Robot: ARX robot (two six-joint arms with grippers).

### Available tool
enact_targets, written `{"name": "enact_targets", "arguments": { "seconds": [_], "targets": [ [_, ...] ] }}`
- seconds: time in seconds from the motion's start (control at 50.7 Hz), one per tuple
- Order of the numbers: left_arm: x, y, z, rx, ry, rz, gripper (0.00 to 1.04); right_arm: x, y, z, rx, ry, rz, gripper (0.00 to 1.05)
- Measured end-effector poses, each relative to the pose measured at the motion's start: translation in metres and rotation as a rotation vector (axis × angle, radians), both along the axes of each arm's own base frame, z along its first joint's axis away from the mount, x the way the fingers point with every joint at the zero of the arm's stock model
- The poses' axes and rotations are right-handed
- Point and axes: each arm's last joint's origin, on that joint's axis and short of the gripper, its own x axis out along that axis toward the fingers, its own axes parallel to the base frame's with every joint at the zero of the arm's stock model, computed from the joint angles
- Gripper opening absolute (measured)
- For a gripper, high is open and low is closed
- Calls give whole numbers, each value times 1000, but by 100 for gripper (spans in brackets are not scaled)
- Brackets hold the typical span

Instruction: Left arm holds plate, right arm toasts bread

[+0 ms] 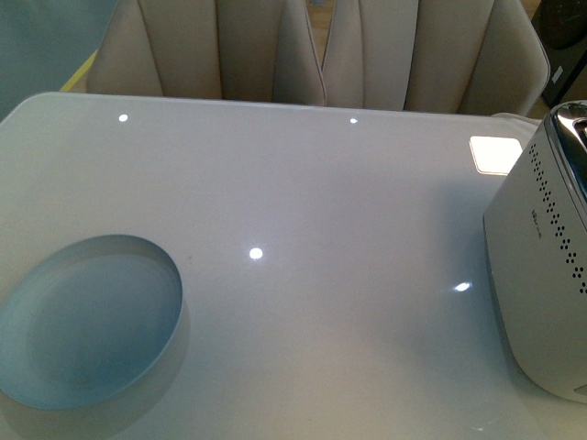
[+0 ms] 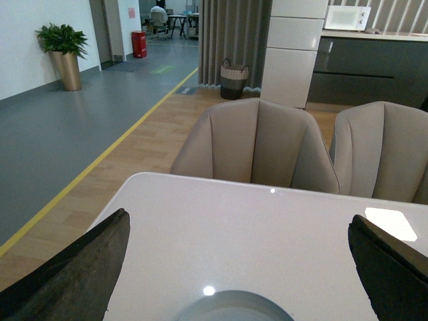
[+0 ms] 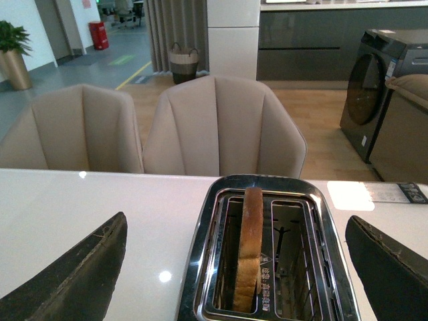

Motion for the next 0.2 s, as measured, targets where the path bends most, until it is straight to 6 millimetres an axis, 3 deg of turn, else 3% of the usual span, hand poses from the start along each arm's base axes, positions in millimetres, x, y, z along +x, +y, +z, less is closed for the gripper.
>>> {"name": "enact_targets", "arguments": {
  "seconds": [0.197],
  "targets": [
    [0, 0, 0, 0, 0, 0, 98, 0, 0, 0, 0, 0, 0, 96]
  ]
}}
